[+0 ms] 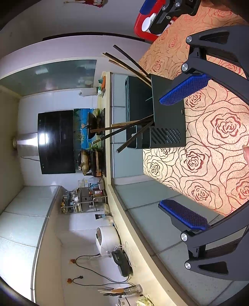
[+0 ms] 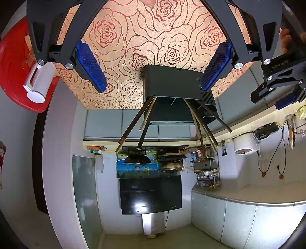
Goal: Organize utensils
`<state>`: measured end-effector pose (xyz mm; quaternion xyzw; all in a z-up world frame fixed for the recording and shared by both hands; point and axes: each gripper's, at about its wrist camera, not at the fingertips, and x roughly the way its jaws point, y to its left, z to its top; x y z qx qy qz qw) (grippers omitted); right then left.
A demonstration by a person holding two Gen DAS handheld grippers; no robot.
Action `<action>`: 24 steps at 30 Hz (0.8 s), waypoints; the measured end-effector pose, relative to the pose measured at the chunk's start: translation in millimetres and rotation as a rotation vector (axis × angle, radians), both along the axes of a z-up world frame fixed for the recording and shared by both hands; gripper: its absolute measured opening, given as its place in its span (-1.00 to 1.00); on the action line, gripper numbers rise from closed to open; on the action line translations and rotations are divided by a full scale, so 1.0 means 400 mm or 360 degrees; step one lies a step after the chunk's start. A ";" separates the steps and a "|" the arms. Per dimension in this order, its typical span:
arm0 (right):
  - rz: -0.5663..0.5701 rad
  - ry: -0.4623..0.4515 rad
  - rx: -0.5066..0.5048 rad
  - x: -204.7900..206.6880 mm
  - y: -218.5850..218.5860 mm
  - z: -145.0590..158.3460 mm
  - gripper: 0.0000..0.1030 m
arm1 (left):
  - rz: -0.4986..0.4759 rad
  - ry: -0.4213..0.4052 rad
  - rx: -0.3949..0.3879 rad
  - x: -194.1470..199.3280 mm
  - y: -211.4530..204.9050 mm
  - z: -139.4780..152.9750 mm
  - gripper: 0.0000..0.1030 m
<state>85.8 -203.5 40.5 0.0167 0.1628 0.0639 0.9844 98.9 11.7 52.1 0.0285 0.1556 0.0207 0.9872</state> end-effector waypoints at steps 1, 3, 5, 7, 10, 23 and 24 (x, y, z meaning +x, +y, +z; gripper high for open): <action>0.0001 -0.0002 -0.0001 -0.001 0.001 0.000 0.87 | -0.0002 -0.0001 0.0002 0.000 0.000 -0.001 0.86; 0.0004 -0.0006 -0.0002 -0.004 0.002 0.003 0.87 | -0.0005 -0.0004 0.0006 -0.002 -0.002 -0.001 0.86; 0.0004 -0.0008 0.0000 -0.004 0.002 0.004 0.87 | -0.0007 -0.0006 0.0008 -0.004 -0.004 -0.001 0.86; 0.0006 -0.0005 0.0004 -0.004 0.002 0.005 0.87 | -0.0006 -0.0008 0.0007 -0.005 -0.003 -0.001 0.86; 0.0006 -0.0010 0.0001 -0.007 0.004 0.006 0.87 | -0.0006 -0.0008 0.0007 -0.005 -0.003 -0.001 0.86; 0.0017 -0.0021 0.0001 -0.013 0.009 0.010 0.87 | -0.0015 -0.0010 0.0011 -0.013 -0.012 0.001 0.86; 0.0017 -0.0021 0.0001 -0.013 0.010 0.011 0.87 | -0.0015 -0.0010 0.0012 -0.013 -0.013 0.001 0.86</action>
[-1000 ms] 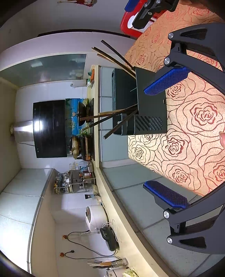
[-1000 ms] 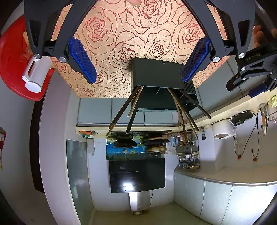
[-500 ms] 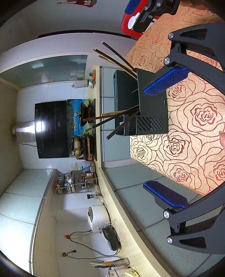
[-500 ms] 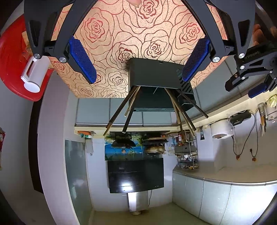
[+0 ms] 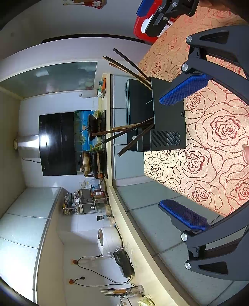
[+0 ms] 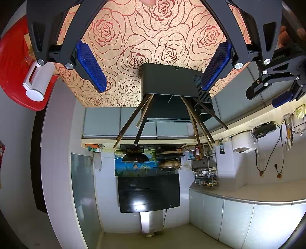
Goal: Organize utensils
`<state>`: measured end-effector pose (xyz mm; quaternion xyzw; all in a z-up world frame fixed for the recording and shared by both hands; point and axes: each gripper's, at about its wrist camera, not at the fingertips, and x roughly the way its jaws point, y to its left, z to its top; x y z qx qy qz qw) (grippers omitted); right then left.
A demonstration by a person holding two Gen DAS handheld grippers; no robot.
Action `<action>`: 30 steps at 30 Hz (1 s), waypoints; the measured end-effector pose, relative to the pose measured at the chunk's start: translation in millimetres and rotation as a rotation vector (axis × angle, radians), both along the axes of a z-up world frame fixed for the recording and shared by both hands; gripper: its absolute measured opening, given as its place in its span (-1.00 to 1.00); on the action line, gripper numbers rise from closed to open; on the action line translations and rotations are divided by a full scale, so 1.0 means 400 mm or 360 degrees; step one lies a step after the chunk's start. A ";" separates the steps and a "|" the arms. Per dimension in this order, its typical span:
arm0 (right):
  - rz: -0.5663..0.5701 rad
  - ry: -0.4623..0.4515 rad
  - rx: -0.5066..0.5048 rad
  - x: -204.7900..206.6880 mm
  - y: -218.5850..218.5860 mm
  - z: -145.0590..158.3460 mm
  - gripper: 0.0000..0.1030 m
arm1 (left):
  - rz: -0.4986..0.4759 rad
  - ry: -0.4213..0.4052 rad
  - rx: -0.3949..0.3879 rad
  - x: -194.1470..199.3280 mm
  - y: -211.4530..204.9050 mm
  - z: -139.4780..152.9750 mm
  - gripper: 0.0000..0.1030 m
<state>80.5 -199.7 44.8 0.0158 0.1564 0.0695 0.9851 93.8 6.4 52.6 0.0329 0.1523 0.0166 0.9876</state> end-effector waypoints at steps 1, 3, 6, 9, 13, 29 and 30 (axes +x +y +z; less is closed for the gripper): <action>0.0000 0.0001 0.0000 0.000 -0.001 0.000 0.87 | 0.0001 0.0001 -0.0001 0.001 0.000 -0.001 0.86; -0.0001 0.0003 0.0001 0.000 0.000 -0.001 0.87 | 0.0001 0.0003 -0.0004 0.000 0.000 -0.001 0.86; -0.0001 0.0002 0.0002 0.000 -0.001 -0.001 0.87 | 0.0001 0.0009 -0.0007 0.000 -0.002 -0.002 0.86; -0.0001 -0.0001 -0.0001 0.000 -0.001 0.000 0.87 | -0.0002 0.0014 -0.0005 0.000 -0.006 -0.004 0.86; -0.0002 0.0002 0.0001 0.001 -0.001 -0.001 0.87 | -0.0009 0.0015 -0.0005 -0.001 -0.007 -0.004 0.86; 0.0001 0.0011 0.0009 0.001 0.000 -0.008 0.87 | -0.0009 0.0016 -0.0007 -0.002 -0.010 -0.006 0.86; 0.0003 0.0010 0.0008 0.001 0.001 -0.008 0.87 | -0.0008 0.0017 -0.0008 -0.002 -0.010 -0.006 0.86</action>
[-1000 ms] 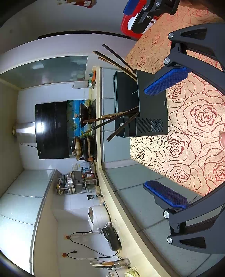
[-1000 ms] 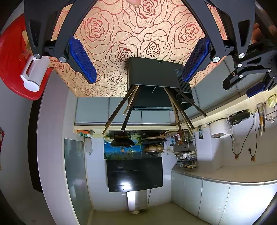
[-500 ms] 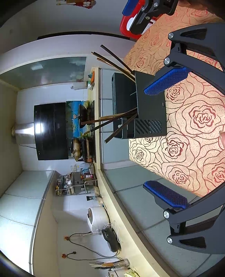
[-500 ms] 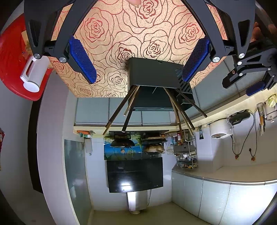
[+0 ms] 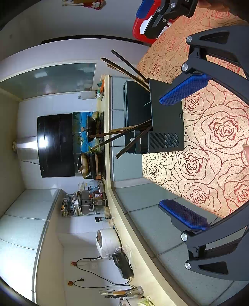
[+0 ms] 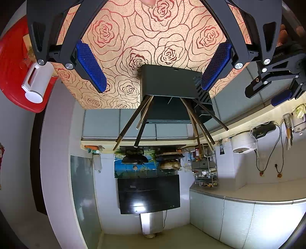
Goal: Organize utensils
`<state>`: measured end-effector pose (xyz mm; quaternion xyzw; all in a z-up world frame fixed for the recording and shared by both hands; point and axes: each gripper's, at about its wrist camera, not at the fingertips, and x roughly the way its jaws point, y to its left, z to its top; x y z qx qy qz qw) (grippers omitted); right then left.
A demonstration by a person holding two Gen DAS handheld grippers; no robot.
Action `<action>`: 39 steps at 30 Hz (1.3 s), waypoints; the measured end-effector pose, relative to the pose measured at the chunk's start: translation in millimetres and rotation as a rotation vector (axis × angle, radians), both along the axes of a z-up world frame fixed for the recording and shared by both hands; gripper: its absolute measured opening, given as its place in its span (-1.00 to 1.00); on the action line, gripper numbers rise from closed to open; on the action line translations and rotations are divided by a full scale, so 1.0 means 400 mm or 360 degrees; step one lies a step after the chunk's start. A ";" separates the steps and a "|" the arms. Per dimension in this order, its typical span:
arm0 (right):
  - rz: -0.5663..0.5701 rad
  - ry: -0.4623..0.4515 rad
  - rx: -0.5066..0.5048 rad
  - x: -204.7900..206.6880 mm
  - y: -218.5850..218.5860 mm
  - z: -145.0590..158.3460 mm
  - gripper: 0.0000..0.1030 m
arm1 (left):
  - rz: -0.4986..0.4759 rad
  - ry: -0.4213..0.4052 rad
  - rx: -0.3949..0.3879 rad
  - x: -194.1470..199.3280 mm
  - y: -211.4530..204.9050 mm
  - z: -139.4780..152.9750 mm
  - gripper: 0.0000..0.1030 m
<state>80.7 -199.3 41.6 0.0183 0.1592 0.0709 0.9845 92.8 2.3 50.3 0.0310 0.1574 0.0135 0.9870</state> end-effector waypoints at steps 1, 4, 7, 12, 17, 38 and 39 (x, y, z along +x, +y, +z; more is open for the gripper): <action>0.0001 -0.0001 -0.0001 -0.001 0.000 -0.001 0.87 | 0.0000 0.0001 0.0001 0.000 0.000 0.000 0.86; 0.0003 -0.0001 -0.0001 0.000 0.003 -0.002 0.87 | -0.0004 0.0004 -0.0001 0.001 0.000 -0.002 0.86; 0.0001 0.0000 0.0000 0.000 0.002 -0.001 0.87 | -0.0006 0.0009 -0.0001 0.001 -0.001 -0.004 0.86; 0.0001 -0.0001 -0.0001 -0.001 0.003 -0.001 0.87 | -0.0005 0.0008 -0.0006 0.001 -0.001 -0.004 0.86; 0.0003 0.0000 -0.0001 -0.001 0.003 -0.001 0.87 | -0.0006 0.0006 -0.0003 0.003 0.001 -0.004 0.86; 0.0003 0.0000 -0.0004 0.000 0.004 -0.002 0.87 | -0.0005 -0.0011 0.0003 -0.004 -0.001 0.000 0.86; 0.0003 0.0000 -0.0005 0.000 0.005 -0.002 0.87 | -0.0002 -0.0016 0.0010 -0.006 -0.003 0.001 0.86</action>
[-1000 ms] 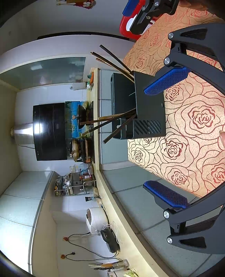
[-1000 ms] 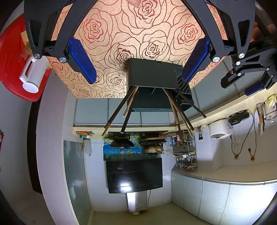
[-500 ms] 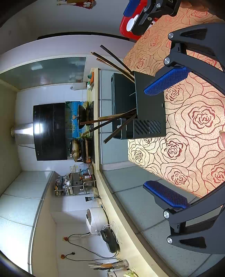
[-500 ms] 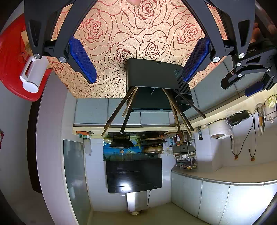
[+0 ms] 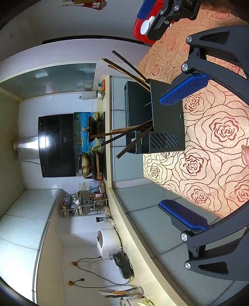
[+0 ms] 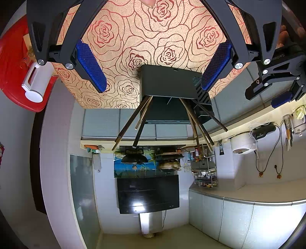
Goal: Organize utensils
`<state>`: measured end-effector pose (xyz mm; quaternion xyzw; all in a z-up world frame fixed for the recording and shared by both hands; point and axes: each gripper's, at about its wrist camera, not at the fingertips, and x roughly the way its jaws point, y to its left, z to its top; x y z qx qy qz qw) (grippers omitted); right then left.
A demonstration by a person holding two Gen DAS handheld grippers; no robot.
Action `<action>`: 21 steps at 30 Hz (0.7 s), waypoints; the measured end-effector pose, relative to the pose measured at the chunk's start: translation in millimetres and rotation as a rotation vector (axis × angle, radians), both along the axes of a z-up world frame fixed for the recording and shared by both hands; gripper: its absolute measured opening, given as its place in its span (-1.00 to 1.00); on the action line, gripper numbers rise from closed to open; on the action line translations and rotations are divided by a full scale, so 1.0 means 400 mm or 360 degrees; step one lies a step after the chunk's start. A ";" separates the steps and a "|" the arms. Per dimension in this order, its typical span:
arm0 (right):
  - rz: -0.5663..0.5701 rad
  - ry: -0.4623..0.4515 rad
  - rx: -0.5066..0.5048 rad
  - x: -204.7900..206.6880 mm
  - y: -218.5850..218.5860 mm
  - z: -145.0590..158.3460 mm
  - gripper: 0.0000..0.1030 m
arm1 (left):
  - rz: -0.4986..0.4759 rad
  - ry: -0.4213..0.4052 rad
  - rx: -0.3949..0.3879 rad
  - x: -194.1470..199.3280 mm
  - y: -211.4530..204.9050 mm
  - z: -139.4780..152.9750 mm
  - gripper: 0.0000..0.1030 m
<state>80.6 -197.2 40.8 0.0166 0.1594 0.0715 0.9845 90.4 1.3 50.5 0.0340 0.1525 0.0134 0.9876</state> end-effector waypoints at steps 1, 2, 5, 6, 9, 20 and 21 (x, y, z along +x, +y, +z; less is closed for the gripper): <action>0.0001 0.0001 0.0002 0.001 -0.001 0.001 0.87 | 0.0000 -0.0004 0.0006 -0.001 -0.002 0.000 0.86; 0.0002 0.0002 0.0002 0.000 0.000 0.000 0.87 | -0.0001 -0.0006 0.0006 -0.003 -0.001 0.001 0.86; 0.0003 0.0003 0.0002 -0.001 0.000 -0.002 0.87 | -0.0008 -0.0005 -0.0001 -0.002 -0.001 0.003 0.86; 0.0003 0.0004 0.0003 -0.001 0.000 -0.002 0.87 | -0.0009 -0.0004 -0.0003 -0.001 -0.001 0.004 0.86; 0.0004 0.0003 0.0001 -0.001 0.000 -0.003 0.87 | -0.0011 0.0004 -0.0010 0.000 0.000 0.003 0.86; 0.0001 0.0013 0.0001 0.003 0.001 -0.010 0.87 | 0.0004 0.0018 -0.0037 0.006 0.013 -0.001 0.86; 0.0000 0.0015 0.0000 0.004 0.001 -0.011 0.87 | 0.0004 0.0025 -0.0042 0.007 0.014 -0.002 0.86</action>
